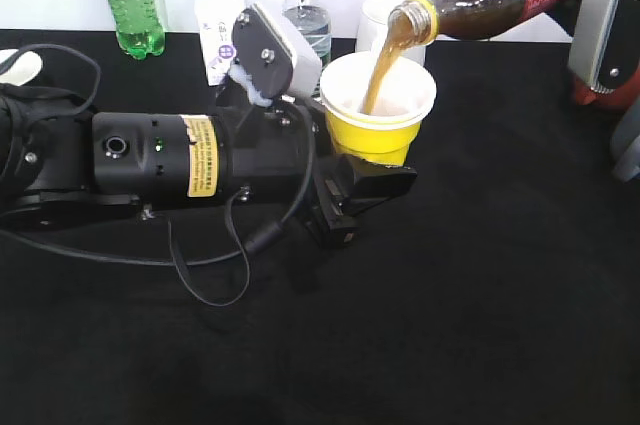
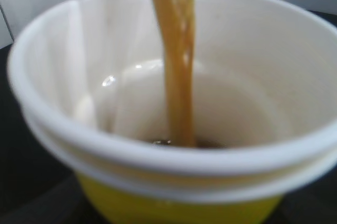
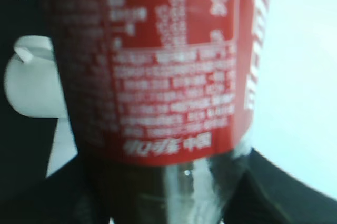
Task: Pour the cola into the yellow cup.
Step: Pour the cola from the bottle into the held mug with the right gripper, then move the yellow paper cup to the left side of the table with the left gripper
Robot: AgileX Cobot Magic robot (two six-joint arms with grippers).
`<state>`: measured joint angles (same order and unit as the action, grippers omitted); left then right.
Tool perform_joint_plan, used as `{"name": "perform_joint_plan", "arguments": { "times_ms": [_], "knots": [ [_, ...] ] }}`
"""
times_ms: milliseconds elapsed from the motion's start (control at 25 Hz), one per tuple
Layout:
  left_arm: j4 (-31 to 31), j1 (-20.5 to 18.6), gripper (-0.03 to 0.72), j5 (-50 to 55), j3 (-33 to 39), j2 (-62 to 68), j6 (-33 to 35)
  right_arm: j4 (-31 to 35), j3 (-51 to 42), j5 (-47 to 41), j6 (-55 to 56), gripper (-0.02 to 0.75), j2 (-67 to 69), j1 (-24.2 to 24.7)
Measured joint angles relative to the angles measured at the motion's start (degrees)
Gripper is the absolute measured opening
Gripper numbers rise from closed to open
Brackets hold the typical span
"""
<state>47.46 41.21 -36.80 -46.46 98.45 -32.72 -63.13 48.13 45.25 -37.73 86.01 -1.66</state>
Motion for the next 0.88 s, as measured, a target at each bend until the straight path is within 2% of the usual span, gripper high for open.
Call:
{"name": "perform_joint_plan", "arguments": {
  "times_ms": [360,440,600,720,880],
  "knots": [
    [0.04,0.00,0.443,0.26,0.00,0.08,0.00,1.18,0.05,0.00,-1.91,0.395,0.00,0.00],
    [0.04,0.00,0.443,0.26,0.00,0.12,0.00,1.27,0.05,0.97,1.07,0.395,0.00,0.00],
    [0.04,0.00,0.443,-0.62,-0.85,0.44,0.00,1.46,0.10,8.06,17.77,0.395,0.00,0.00],
    [-0.14,0.00,0.443,-1.52,-2.36,0.48,0.00,1.72,0.10,9.01,32.70,0.393,0.00,0.00],
    [-0.19,0.00,0.443,-1.89,-2.40,0.48,0.00,1.79,0.10,9.01,65.54,0.386,0.00,0.00]
  ]
}}
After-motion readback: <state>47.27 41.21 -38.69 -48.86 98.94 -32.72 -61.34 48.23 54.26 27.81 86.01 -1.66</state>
